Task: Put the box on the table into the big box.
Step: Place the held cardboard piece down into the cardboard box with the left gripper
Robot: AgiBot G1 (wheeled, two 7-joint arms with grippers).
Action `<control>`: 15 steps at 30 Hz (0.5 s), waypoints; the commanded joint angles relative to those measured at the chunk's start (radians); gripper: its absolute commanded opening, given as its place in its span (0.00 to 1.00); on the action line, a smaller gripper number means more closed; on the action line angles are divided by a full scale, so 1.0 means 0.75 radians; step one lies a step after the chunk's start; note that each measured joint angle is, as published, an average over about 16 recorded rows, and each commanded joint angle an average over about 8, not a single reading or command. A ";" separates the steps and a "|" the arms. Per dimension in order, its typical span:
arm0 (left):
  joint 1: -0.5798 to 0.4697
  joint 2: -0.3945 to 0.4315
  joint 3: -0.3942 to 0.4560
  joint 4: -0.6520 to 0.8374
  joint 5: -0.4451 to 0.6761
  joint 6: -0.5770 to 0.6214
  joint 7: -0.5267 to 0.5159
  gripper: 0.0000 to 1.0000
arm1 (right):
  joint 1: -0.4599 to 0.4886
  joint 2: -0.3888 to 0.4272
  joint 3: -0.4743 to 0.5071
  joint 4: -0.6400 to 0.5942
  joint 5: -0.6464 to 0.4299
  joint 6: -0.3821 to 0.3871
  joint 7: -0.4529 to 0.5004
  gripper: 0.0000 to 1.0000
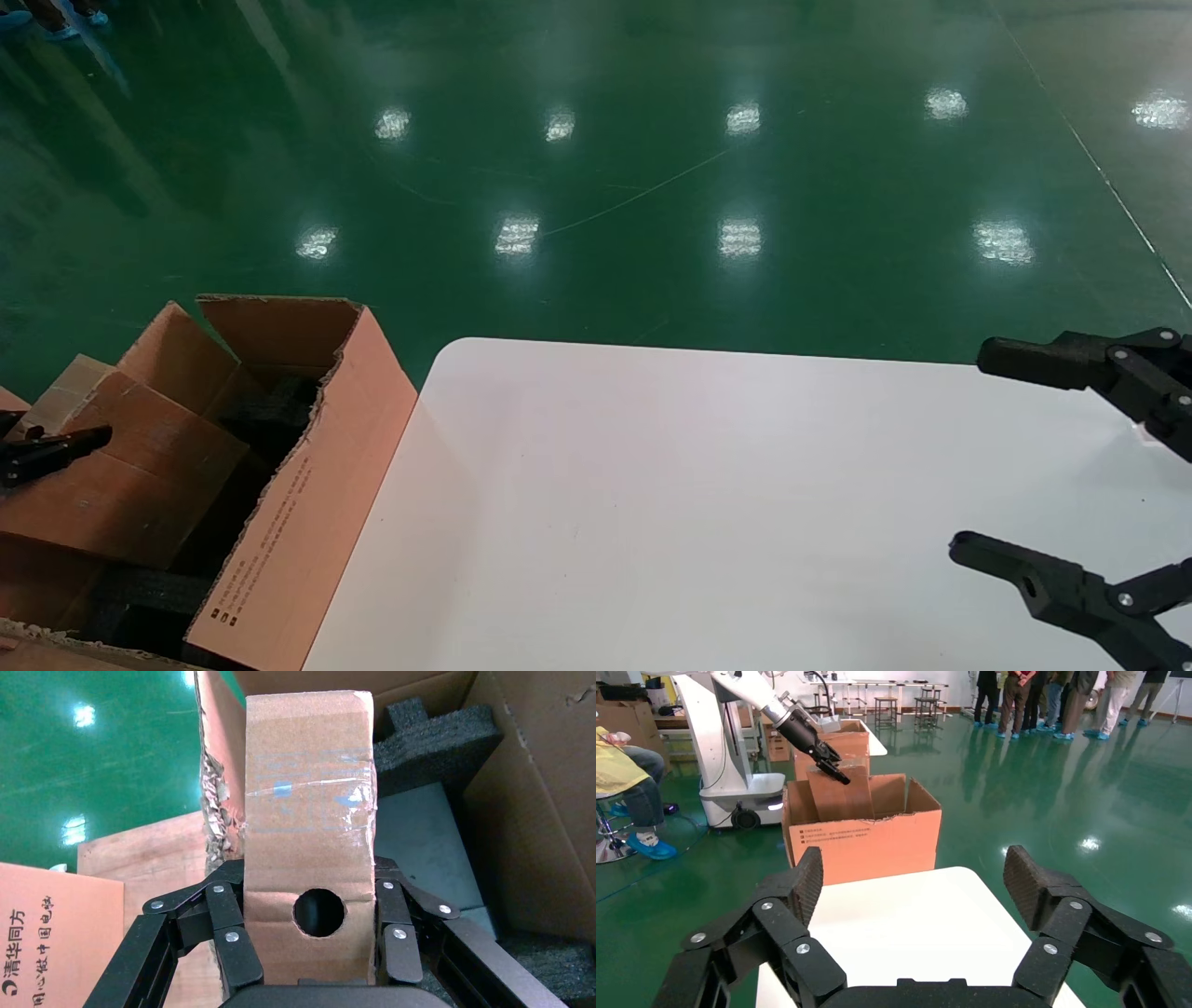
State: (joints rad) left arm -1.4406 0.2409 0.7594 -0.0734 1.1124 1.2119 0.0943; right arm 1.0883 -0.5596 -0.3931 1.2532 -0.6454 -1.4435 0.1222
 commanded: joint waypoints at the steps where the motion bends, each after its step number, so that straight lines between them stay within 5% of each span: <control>1: 0.009 0.002 0.000 -0.003 -0.002 -0.010 -0.005 0.00 | 0.000 0.000 0.000 0.000 0.000 0.000 0.000 1.00; 15: 0.103 0.092 -0.049 0.095 -0.079 -0.033 -0.011 0.00 | 0.000 0.000 0.000 0.000 0.000 0.000 0.000 1.00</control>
State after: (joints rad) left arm -1.3659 0.3056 0.7235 -0.0027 1.0546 1.1927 0.0835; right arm 1.0883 -0.5596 -0.3932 1.2532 -0.6453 -1.4435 0.1221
